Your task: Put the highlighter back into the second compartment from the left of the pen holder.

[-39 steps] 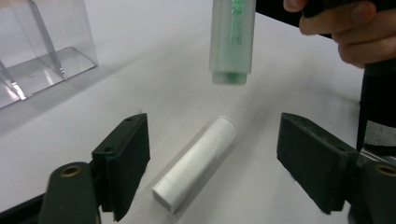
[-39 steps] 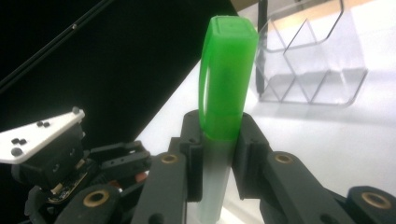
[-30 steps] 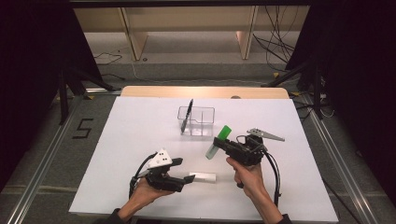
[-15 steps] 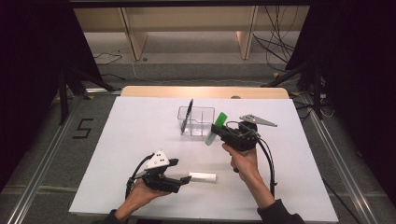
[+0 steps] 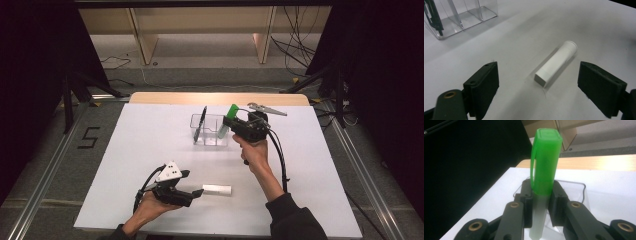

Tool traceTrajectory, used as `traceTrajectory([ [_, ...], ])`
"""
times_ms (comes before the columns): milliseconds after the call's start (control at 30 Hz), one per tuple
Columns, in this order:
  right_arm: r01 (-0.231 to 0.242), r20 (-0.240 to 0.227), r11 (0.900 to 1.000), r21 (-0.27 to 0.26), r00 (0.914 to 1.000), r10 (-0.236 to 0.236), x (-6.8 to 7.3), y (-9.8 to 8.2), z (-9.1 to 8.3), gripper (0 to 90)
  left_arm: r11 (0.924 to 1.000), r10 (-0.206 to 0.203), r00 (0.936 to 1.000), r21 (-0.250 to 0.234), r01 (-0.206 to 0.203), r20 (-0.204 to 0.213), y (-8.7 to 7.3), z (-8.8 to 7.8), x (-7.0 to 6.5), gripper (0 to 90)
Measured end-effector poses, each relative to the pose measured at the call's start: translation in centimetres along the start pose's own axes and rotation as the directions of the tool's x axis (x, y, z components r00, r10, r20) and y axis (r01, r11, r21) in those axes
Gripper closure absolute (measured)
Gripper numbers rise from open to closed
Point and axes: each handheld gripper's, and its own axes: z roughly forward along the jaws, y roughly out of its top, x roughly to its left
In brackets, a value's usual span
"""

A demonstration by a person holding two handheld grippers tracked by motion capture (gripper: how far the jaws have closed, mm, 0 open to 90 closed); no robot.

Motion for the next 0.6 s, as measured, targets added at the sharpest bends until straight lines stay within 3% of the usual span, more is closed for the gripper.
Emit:
traceTrajectory([
  [133,0.009,0.007,1.0,-0.005,0.9999,-0.009,0.1,0.7,0.6,76.8,0.9998,-0.017,0.9999,-0.006,0.017,0.002,-0.1,0.0,0.2,16.8],
  [600,0.047,0.049,0.999,0.004,0.9976,-0.047,0.6,2.3,2.7,76.8,0.9998,-0.017,0.9997,-0.014,0.017,0.015,0.0,-0.2,0.1,16.5],
])
